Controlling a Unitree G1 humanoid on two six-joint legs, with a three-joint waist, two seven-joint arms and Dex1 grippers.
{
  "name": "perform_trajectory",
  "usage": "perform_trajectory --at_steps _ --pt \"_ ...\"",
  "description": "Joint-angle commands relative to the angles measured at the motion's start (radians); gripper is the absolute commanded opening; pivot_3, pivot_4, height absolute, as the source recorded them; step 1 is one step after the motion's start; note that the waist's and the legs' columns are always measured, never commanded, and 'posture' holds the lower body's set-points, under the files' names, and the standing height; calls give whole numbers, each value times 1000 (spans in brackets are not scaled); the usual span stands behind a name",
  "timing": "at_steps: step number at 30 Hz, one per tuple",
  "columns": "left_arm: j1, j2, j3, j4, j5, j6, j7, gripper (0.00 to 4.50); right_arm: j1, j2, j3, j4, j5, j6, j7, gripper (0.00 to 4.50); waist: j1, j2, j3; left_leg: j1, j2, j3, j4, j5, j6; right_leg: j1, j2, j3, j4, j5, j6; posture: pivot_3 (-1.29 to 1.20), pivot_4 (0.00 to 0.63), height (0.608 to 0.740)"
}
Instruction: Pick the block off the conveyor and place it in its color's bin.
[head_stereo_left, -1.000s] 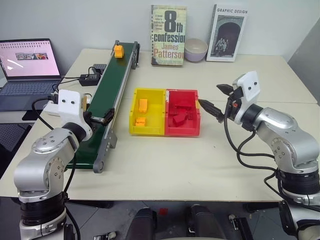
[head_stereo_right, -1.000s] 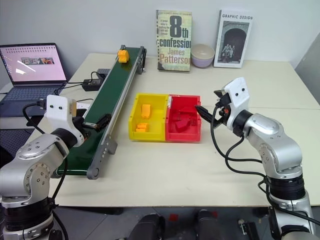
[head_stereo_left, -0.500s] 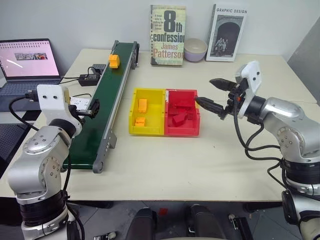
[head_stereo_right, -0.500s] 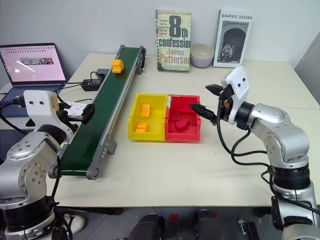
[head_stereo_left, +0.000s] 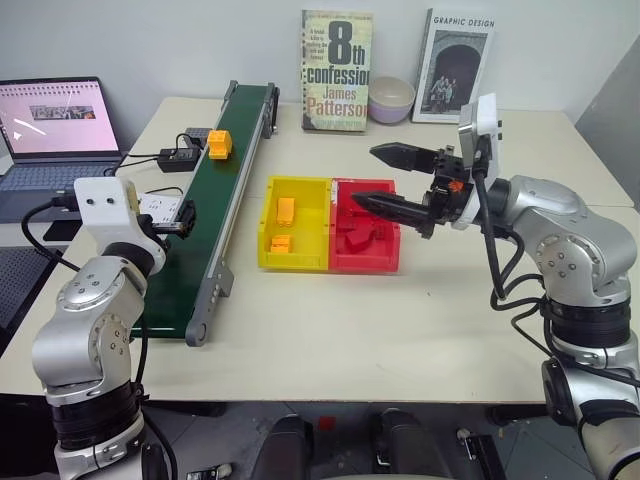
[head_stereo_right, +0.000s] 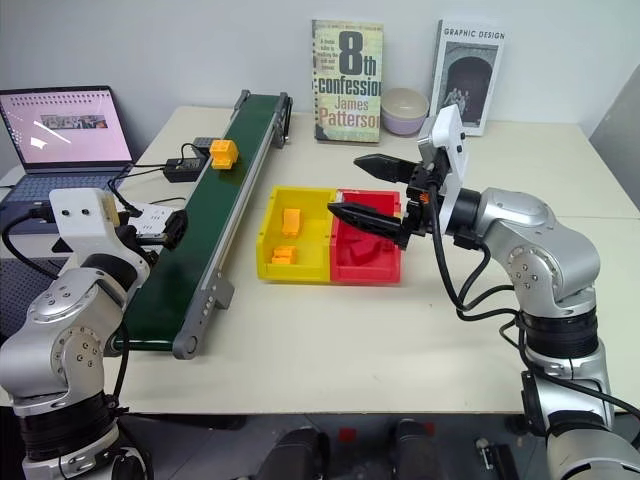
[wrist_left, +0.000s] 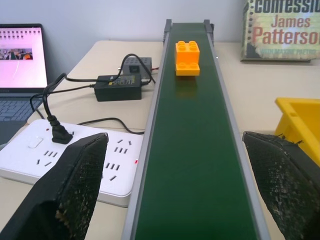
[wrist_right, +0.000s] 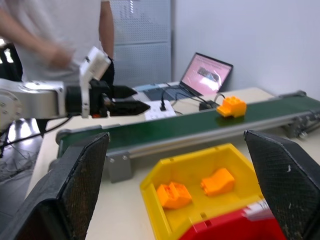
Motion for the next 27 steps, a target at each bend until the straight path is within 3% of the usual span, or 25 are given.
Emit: perform_trajectory --at_steps 1,27 --pt "-19 5 -5 0 11 -39 -6 4491 -16 -10 0 -40 14 -18 25 4500 0 0 0 0 0 0 0 0 0 0 0 0 0 0 0 0 150 740" --pt "-145 -36 -125 296 100 -185 -6 4491 21 -40 -4 -130 42 22 -1 4500 1 0 0 0 0 -1 -1 0 0 0 -2 -1 0 0 0 0 150 740"
